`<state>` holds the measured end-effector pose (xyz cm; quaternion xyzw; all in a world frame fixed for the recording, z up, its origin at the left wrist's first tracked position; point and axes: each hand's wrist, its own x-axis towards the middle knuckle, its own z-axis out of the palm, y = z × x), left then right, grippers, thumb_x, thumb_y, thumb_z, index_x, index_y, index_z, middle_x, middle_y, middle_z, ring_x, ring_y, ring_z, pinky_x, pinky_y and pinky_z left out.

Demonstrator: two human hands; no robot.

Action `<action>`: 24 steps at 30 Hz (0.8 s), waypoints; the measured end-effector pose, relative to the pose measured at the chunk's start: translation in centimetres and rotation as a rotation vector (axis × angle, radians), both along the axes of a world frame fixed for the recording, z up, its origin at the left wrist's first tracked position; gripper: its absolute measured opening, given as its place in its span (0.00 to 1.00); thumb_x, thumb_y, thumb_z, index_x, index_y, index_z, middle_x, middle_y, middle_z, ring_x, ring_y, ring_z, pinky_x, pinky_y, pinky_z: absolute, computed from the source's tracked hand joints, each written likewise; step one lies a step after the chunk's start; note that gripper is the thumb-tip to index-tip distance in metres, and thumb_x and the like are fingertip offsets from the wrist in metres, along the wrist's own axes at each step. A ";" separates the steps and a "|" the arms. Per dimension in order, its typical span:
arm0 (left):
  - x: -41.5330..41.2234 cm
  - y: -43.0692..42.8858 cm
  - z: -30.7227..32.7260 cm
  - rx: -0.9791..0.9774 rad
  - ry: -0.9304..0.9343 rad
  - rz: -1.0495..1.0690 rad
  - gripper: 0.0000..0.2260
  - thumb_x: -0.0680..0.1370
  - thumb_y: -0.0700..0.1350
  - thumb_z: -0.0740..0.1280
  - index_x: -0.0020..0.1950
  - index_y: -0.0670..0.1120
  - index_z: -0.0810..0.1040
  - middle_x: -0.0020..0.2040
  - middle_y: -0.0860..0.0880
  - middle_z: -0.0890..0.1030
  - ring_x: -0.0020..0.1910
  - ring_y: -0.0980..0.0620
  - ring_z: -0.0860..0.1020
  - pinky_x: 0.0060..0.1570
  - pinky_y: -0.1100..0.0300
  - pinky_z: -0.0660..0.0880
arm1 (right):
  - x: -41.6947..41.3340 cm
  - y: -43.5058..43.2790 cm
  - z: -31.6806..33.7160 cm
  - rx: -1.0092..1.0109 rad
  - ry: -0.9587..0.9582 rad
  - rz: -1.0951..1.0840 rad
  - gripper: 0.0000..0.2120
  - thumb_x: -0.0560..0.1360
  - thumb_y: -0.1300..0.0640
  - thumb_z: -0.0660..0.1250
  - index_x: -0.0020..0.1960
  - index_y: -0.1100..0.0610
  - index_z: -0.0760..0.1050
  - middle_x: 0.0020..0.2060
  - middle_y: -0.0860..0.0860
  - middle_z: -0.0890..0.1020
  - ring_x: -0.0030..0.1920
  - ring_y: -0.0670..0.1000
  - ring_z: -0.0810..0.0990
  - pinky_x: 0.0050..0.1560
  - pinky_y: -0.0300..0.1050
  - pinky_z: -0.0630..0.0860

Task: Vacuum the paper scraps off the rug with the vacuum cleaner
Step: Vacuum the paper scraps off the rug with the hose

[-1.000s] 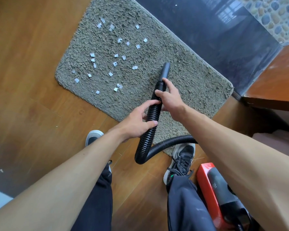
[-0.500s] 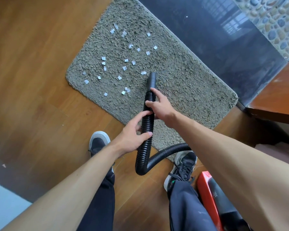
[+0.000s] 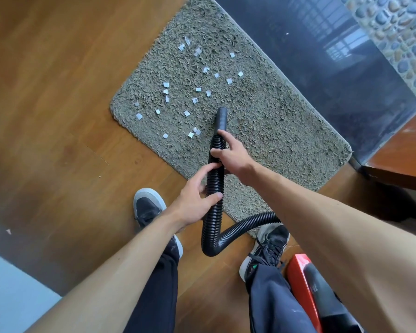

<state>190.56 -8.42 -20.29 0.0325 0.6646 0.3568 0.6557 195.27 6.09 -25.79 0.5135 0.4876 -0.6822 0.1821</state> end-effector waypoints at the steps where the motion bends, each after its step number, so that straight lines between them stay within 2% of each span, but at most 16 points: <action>1: 0.0 -0.2 0.0 0.000 -0.004 -0.001 0.28 0.79 0.37 0.67 0.70 0.63 0.66 0.56 0.47 0.81 0.45 0.56 0.78 0.31 0.71 0.74 | 0.0 -0.2 0.1 0.000 -0.007 0.001 0.31 0.78 0.64 0.62 0.78 0.50 0.58 0.64 0.56 0.75 0.55 0.53 0.79 0.49 0.52 0.81; 5: 0.3 -1.5 0.4 -0.009 -0.022 0.002 0.28 0.79 0.38 0.68 0.70 0.65 0.66 0.55 0.48 0.81 0.45 0.56 0.79 0.34 0.69 0.74 | 0.2 -1.3 0.6 -0.018 -0.040 0.023 0.31 0.78 0.63 0.62 0.78 0.48 0.58 0.64 0.55 0.75 0.54 0.53 0.79 0.47 0.52 0.81; 11: 0.4 -4.5 1.6 -0.048 -0.071 0.026 0.28 0.79 0.39 0.68 0.63 0.73 0.67 0.52 0.44 0.82 0.44 0.53 0.80 0.38 0.61 0.78 | 0.1 -4.2 1.4 -0.073 -0.100 0.064 0.31 0.77 0.64 0.63 0.77 0.46 0.60 0.62 0.56 0.76 0.56 0.56 0.80 0.53 0.61 0.81; 18: 0.0 -7.3 2.0 -0.068 -0.132 0.100 0.28 0.79 0.39 0.68 0.64 0.72 0.68 0.48 0.43 0.80 0.43 0.51 0.81 0.41 0.53 0.80 | -1.2 -6.6 1.6 -0.076 -0.116 0.152 0.32 0.77 0.62 0.64 0.77 0.47 0.60 0.65 0.56 0.75 0.59 0.56 0.79 0.51 0.55 0.81; 24: -0.4 -7.9 2.0 -0.071 -0.173 0.141 0.27 0.79 0.39 0.68 0.64 0.71 0.68 0.48 0.42 0.79 0.44 0.49 0.80 0.41 0.51 0.80 | -1.6 -7.0 1.4 -0.079 -0.112 0.156 0.31 0.78 0.62 0.65 0.77 0.47 0.60 0.63 0.56 0.76 0.55 0.56 0.81 0.51 0.59 0.82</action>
